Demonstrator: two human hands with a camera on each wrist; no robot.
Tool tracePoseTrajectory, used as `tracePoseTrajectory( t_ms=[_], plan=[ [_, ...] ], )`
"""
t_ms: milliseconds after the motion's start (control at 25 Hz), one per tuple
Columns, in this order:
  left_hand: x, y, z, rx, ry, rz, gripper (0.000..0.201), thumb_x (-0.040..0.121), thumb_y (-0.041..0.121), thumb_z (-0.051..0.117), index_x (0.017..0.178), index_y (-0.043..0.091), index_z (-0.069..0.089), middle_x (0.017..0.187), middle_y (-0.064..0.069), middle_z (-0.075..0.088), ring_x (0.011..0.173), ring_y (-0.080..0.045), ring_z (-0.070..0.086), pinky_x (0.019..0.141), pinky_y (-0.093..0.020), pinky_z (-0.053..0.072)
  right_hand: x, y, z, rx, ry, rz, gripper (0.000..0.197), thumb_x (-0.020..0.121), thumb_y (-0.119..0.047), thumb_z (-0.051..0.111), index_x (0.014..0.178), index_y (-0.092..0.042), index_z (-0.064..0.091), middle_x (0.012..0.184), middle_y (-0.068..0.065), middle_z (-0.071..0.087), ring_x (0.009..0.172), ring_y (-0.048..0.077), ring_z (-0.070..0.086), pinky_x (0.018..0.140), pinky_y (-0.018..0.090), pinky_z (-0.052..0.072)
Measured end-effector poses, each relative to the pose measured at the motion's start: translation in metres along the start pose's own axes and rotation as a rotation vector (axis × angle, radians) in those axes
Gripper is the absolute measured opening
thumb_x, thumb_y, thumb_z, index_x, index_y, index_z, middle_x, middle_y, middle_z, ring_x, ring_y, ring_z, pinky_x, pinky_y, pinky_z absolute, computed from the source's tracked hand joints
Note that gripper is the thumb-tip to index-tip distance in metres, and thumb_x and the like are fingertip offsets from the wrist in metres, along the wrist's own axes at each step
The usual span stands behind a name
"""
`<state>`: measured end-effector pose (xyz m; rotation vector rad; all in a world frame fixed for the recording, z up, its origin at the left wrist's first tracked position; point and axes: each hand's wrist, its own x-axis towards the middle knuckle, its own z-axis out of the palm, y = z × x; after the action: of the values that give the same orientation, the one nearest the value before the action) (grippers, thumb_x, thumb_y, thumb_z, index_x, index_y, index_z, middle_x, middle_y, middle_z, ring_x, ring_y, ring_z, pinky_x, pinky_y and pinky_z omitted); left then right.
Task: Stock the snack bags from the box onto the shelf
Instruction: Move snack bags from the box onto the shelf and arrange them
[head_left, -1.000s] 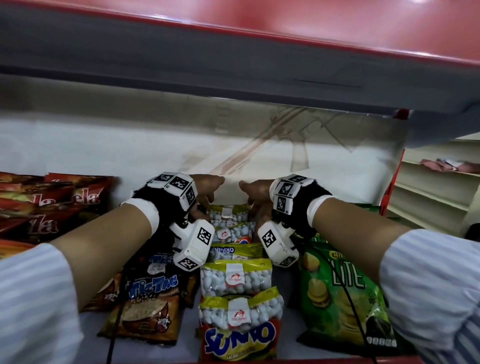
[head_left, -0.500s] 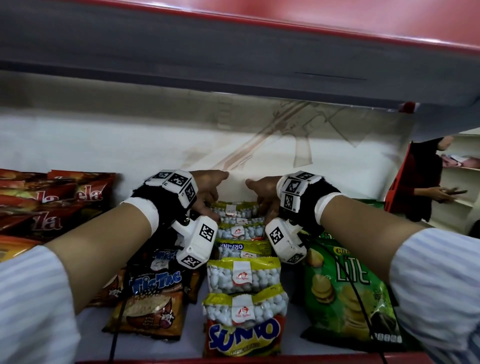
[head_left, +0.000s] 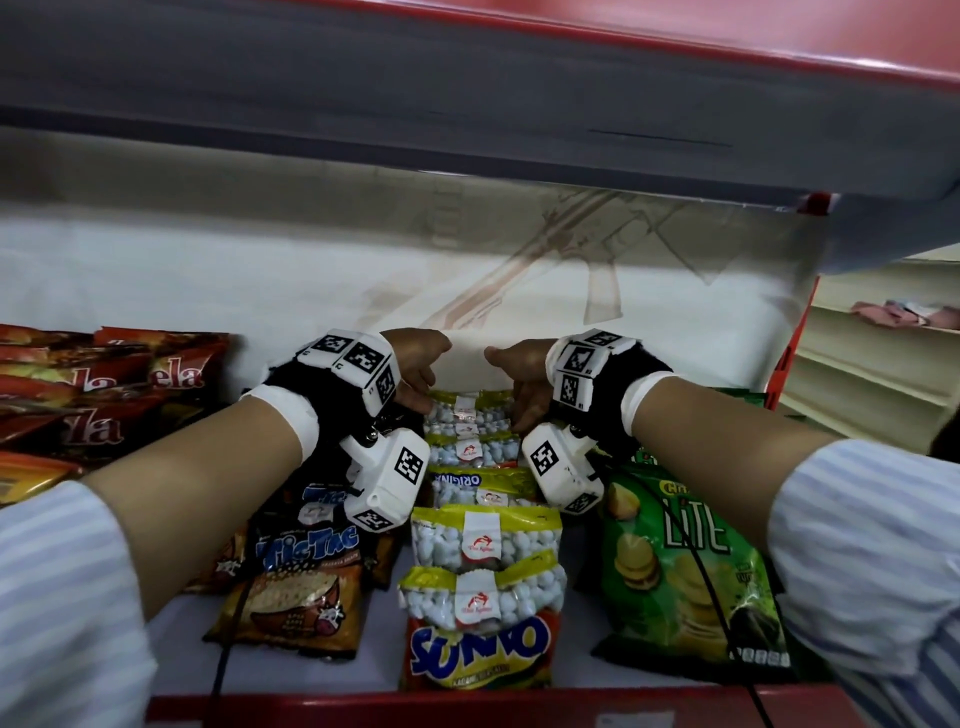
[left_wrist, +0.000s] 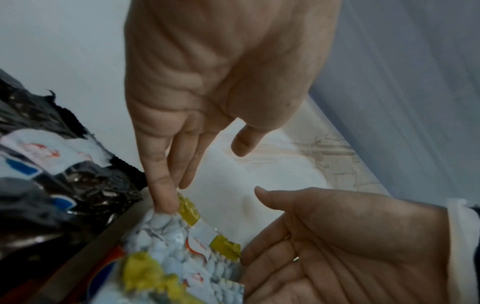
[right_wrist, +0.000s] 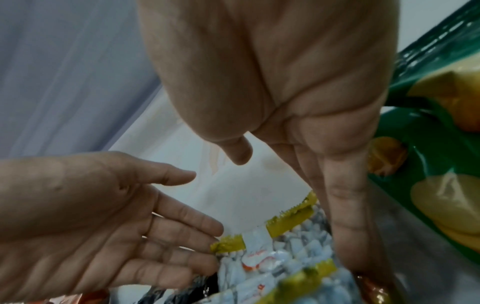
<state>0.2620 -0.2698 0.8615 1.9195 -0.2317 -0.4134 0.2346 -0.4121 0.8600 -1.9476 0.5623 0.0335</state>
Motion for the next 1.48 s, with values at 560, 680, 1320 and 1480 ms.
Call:
tracePoseTrajectory(
  t_ms=[560,680,1320,1480],
  plan=[
    [-0.072,-0.029,-0.017,0.217,-0.112,0.006,0.05,0.101,0.036,0.039,0.123,-0.007,0.051,0.118,-0.025,0.059,0.099,-0.035,0.061,0.083,-0.037,0.05,-0.074,0.013,-0.022,-0.301,-0.095,-0.005,0.06,0.098,-0.038,0.042,0.121,0.016,0.047,0.11,0.032,0.06,0.101,0.044,0.061,0.096,0.049,0.048],
    [-0.093,-0.036,-0.017,0.293,-0.166,0.015,0.045,0.099,0.04,0.041,0.105,-0.001,0.058,0.092,-0.017,0.063,0.074,-0.027,0.064,0.06,-0.029,0.057,-0.108,0.02,-0.024,-0.338,-0.124,-0.05,0.043,0.099,-0.035,0.043,0.106,0.006,0.054,0.085,0.025,0.064,0.069,0.034,0.064,0.057,0.032,0.057],
    [-0.165,-0.136,0.002,0.243,-0.105,0.577,0.068,0.068,0.026,0.084,0.123,0.029,0.044,0.097,0.009,0.051,0.076,-0.006,0.058,0.057,-0.013,0.048,-0.19,0.109,0.022,-0.496,0.003,-0.406,0.086,0.067,-0.036,0.083,0.141,-0.035,0.038,0.14,-0.004,0.047,0.121,0.016,0.049,0.103,0.032,0.043],
    [-0.163,-0.14,0.004,0.22,-0.111,0.572,0.073,0.071,0.028,0.082,0.131,0.033,0.041,0.101,0.012,0.05,0.079,-0.004,0.06,0.054,-0.007,0.043,-0.196,0.112,0.022,-0.418,-0.017,-0.392,0.092,0.069,-0.035,0.081,0.145,-0.033,0.028,0.136,-0.003,0.048,0.115,0.016,0.053,0.091,0.027,0.049]
  ],
)
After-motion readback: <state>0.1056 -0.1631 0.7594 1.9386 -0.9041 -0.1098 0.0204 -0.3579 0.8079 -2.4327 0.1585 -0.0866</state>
